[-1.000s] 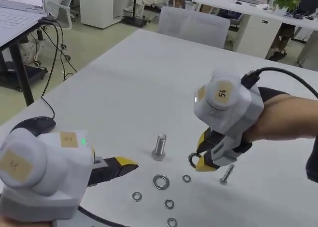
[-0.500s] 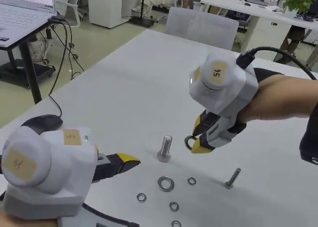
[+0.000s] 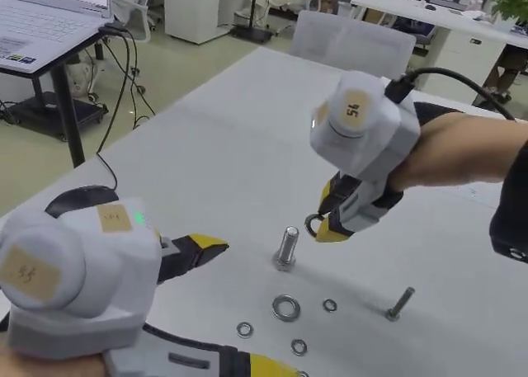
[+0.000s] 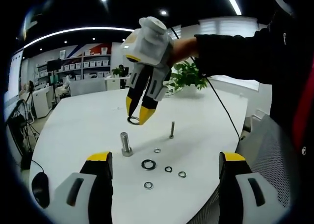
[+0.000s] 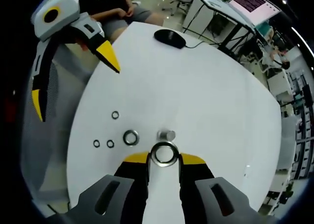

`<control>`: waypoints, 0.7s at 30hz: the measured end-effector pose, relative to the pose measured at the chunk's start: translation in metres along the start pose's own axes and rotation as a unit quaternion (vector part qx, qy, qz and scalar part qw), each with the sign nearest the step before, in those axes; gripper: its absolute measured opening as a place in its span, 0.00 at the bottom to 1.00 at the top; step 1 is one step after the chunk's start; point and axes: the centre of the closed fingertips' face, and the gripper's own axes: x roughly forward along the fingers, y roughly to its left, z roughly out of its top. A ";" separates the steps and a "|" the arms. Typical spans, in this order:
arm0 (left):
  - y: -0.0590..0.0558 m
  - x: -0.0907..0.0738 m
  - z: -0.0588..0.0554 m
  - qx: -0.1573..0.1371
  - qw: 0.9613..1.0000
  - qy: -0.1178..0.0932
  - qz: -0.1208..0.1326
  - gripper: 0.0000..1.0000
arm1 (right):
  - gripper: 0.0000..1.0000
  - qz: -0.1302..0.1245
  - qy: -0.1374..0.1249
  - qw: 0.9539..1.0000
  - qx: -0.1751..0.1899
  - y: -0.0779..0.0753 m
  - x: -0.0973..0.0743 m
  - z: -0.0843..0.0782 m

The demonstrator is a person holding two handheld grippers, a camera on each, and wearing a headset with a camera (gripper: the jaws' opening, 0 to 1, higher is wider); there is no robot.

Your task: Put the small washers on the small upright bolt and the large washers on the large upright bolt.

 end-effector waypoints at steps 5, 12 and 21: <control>0.008 -0.002 0.004 0.003 1.000 -0.010 0.024 0.89 | 0.23 0.006 0.002 1.000 -0.008 -0.004 0.007 0.006; 0.014 -0.003 0.005 0.010 0.999 -0.011 0.043 0.90 | 0.23 0.017 0.005 1.000 -0.014 -0.008 0.019 0.010; 0.017 -0.002 0.004 0.015 0.999 -0.008 0.049 0.90 | 0.23 0.034 0.011 0.999 -0.021 -0.015 0.034 0.013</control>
